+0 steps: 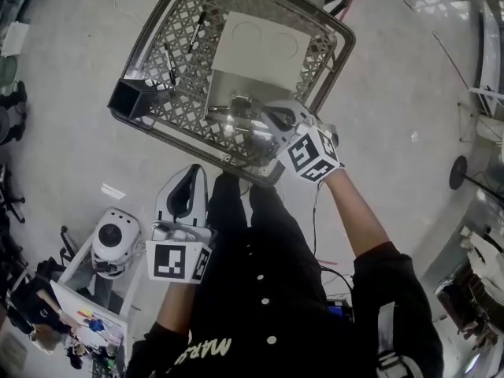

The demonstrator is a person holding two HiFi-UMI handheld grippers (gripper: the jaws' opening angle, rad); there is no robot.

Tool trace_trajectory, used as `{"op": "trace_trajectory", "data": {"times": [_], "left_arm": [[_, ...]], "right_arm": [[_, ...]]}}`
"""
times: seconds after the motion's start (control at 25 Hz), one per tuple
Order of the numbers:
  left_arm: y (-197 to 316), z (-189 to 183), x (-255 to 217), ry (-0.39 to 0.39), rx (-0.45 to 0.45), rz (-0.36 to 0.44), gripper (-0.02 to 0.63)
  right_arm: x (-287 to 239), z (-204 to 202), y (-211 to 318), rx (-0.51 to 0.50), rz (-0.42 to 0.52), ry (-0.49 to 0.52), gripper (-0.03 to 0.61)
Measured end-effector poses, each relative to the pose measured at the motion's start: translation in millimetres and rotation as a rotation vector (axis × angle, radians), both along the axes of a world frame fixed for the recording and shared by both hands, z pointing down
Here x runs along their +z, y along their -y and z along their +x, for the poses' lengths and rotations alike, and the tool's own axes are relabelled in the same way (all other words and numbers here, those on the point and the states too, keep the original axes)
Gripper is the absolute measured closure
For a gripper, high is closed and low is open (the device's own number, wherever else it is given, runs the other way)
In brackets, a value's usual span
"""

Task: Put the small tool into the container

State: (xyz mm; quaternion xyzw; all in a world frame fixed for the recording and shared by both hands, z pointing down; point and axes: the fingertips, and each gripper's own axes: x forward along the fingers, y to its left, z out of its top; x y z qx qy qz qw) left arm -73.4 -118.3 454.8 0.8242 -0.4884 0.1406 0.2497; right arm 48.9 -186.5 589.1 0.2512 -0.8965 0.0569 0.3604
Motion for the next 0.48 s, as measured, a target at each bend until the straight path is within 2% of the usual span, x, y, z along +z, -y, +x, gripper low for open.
{"op": "trace_trajectory", "data": {"times": [0.12,0.24,0.36,0.48], "left_arm": [[5,-1,-20,0.014,0.012,0.032,0.584],[3,-5,-35,0.016,0.015,0.034,0.584],[10,-9,-49,0.017,0.015,0.078,0.584],[15,-12,-67,0.037,0.019,0.117,0.584]], "right_arm": [[-53,2,-4,0.033,0.043,0.067,0.565],[-106,7,-13,0.121,0.022,0.22,0.565],[-156,22,-11,0.227,0.025,0.381,0.565],[-194,37,-15,0.286,0.066,0.448,0.565]]}}
